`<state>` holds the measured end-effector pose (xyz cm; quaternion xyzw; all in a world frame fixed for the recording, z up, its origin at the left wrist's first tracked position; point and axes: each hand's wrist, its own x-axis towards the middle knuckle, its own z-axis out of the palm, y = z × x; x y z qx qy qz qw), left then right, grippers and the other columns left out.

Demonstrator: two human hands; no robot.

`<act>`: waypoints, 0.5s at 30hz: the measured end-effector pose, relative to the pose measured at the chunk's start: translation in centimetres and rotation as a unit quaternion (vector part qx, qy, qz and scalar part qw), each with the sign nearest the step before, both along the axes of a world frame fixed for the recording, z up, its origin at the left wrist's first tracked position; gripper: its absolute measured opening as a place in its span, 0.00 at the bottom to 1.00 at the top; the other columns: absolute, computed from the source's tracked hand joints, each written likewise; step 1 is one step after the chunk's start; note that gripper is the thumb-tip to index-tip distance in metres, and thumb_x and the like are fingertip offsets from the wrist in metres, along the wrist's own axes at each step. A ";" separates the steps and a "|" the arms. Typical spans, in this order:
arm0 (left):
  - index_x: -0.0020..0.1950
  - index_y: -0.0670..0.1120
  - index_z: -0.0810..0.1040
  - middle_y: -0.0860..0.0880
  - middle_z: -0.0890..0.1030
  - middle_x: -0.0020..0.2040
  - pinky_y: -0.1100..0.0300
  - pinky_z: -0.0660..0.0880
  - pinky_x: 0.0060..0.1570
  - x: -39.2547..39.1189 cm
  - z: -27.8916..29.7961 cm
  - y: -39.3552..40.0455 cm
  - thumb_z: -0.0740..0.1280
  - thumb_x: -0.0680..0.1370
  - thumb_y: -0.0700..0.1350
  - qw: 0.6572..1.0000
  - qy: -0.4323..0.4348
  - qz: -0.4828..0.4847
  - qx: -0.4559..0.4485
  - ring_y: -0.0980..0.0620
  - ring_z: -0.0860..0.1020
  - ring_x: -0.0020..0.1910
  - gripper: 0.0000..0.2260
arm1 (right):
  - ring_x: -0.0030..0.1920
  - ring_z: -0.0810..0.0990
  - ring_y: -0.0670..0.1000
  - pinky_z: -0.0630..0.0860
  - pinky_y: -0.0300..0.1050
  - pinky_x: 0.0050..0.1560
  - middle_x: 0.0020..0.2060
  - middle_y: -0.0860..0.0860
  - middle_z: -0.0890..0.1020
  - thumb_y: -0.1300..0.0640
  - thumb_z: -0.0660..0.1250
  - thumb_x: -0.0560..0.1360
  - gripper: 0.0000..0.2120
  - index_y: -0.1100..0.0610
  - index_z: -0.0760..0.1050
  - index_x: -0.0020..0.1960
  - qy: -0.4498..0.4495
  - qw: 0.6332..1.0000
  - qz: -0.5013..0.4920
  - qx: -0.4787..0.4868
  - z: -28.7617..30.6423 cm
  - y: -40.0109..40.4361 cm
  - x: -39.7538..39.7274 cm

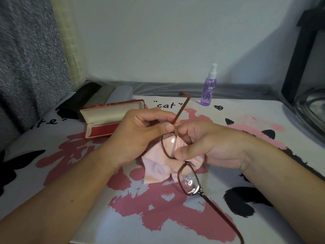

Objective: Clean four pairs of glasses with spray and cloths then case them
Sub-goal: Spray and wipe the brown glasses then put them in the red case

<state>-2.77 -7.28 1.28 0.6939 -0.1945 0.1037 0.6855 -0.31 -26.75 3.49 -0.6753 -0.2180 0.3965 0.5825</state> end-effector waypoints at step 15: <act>0.53 0.41 0.83 0.49 0.86 0.45 0.63 0.79 0.50 0.6 0.0 -0.3 0.71 0.72 0.39 1.000 0.002 0.031 -0.003 0.54 0.84 0.47 0.11 | 0.43 0.86 0.55 0.83 0.48 0.40 0.44 0.59 0.87 0.70 0.76 0.66 0.16 0.59 0.81 0.52 -0.019 0.956 -0.262 0.134 -0.4 1.8 -0.6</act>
